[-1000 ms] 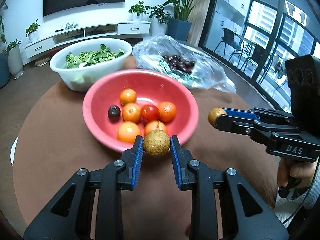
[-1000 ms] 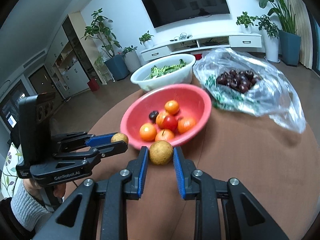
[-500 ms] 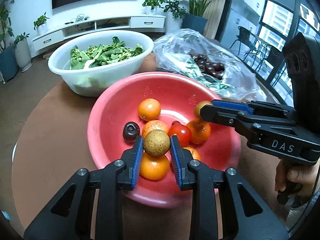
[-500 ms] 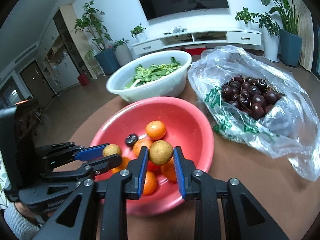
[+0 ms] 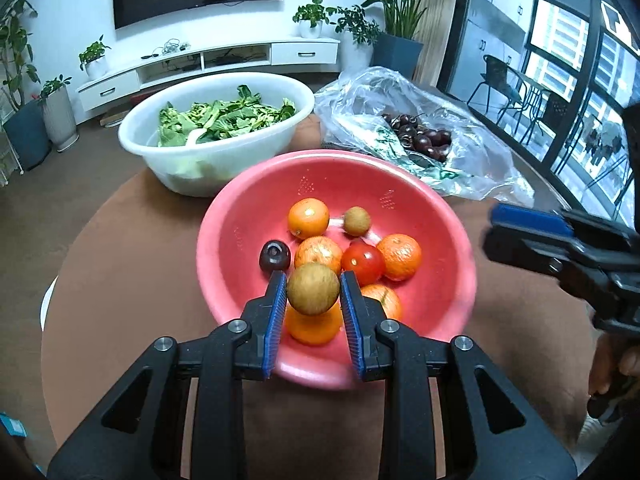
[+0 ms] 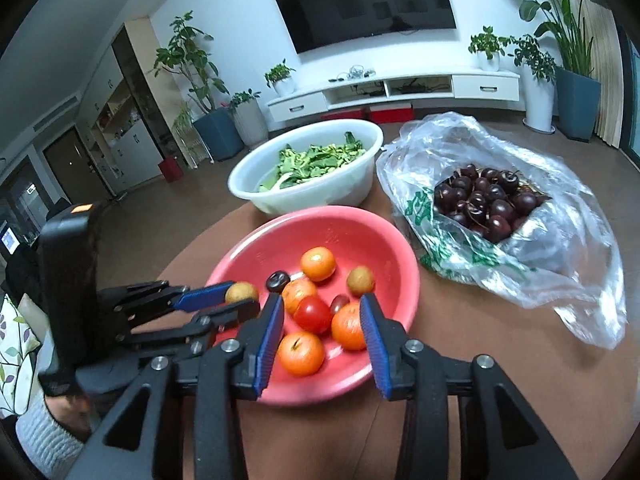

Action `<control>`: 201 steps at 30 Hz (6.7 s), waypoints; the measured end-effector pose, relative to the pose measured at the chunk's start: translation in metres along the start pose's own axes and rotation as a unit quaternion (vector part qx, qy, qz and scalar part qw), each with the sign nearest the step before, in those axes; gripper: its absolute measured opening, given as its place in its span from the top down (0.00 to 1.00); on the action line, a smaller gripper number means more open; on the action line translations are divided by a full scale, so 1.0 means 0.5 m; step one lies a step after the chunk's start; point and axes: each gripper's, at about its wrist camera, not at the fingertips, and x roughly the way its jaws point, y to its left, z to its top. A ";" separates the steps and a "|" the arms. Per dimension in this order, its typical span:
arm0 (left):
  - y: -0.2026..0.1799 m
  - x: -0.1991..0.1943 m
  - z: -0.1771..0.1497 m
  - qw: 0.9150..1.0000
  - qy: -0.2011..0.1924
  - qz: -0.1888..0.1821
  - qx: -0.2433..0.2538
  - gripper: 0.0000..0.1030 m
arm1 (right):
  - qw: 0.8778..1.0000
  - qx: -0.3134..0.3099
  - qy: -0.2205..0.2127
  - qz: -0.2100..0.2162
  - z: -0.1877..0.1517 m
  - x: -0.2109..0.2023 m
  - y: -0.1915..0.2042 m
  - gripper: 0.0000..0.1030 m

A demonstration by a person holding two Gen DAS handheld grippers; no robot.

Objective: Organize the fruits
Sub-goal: 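Move both grippers back toward the remaining fruit on the table, then grasp the red grape with the left gripper while the right gripper grasps the dark plum, then lift the grape and plum and carry both over the red bowl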

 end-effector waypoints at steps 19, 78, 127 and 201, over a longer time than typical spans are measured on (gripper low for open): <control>-0.066 -0.199 -0.248 1.000 0.003 -0.017 -0.002 0.75 | 0.996 -0.066 0.050 0.012 -0.280 -0.140 0.122 0.53; -0.047 -0.235 -0.327 0.999 0.007 -0.034 -0.039 0.74 | 0.989 -0.102 0.109 0.021 -0.340 -0.078 0.237 0.38; -0.169 -0.167 -0.351 0.991 0.060 -0.065 0.102 0.74 | 0.998 -0.006 0.061 0.016 -0.344 -0.163 0.127 0.73; -0.054 -0.153 -0.146 0.996 0.008 -0.088 0.013 0.81 | 0.998 0.024 0.024 0.043 -0.177 -0.107 0.081 0.71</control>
